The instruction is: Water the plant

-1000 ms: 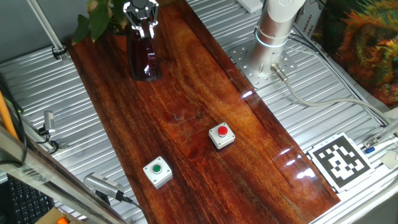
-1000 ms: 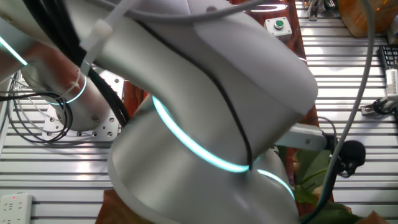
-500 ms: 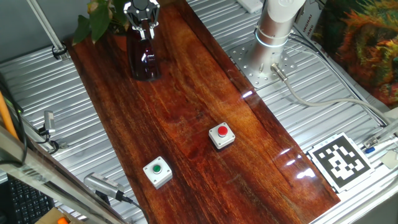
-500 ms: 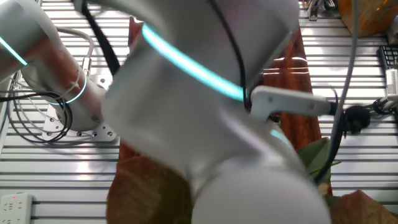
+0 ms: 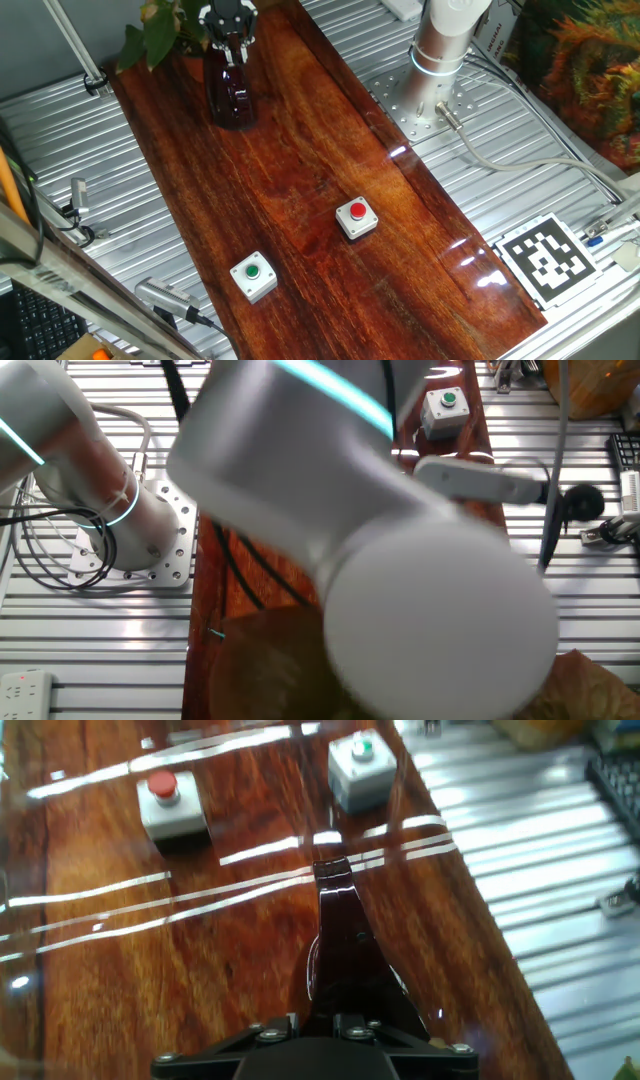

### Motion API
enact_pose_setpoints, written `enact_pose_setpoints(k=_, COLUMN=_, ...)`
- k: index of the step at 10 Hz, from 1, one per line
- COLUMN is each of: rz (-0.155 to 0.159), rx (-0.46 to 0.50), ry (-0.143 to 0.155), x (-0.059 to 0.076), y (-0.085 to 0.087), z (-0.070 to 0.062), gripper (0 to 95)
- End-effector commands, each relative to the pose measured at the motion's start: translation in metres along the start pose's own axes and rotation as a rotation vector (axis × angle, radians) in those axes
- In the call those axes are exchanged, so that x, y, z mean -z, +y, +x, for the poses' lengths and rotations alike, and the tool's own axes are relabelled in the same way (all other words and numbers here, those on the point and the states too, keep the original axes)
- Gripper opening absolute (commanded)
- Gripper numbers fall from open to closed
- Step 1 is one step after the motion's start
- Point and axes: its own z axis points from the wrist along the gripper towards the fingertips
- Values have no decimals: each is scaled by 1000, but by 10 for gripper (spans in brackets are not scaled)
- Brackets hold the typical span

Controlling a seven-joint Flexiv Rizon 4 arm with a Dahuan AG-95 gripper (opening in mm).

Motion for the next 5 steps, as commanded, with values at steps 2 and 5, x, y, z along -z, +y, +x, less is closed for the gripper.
enact_pose_setpoints(k=2, rz=-19, rx=-24, ry=118, x=-3, y=-2, z=1, gripper=0)
enact_pose_setpoints(k=5, rz=-34, rx=-38, ry=229, x=-13, y=-6, z=1, gripper=0)
